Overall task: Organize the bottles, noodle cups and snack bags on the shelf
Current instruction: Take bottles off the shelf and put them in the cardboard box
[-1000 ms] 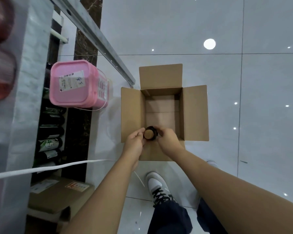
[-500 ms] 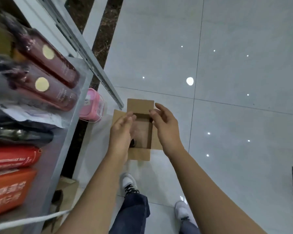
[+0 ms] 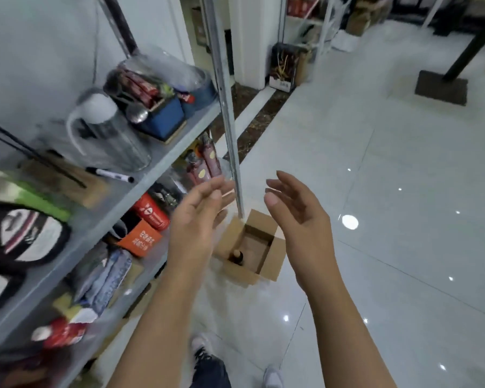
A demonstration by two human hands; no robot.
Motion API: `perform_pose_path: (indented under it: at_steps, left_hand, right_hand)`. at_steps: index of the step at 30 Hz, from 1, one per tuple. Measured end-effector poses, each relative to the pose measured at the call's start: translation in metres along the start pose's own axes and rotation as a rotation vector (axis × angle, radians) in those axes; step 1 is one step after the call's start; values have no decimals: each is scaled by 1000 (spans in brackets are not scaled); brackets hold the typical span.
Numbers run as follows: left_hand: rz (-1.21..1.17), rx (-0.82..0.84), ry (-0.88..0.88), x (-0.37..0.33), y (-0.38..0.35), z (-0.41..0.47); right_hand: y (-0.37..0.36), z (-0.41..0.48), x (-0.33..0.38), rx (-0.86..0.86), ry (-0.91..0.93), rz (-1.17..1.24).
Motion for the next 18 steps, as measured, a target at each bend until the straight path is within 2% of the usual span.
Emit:
perform_pose_path:
  at_steps: [4, 9, 18]
  left_hand:
    - [-7, -85, -125, -79, 54, -44]
    - [119, -235, -322, -168, 150, -108]
    - [162, -577, -588, -285, 334, -242]
  right_hand:
    - [-52, -45, 58, 179, 123, -23]
    - [-150, -99, 112, 432, 259, -15]
    - [-351, -233, 160, 818, 377, 169]
Point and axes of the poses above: each hand's wrist, its own z-axis towards the middle knuckle, its own y-axis out of the back of the hand, x = y × z, the point moved 2 cm from there along z, towards the middle knuckle, and after that the axes turned 4 degrees about -y, right-handed, at the moved point
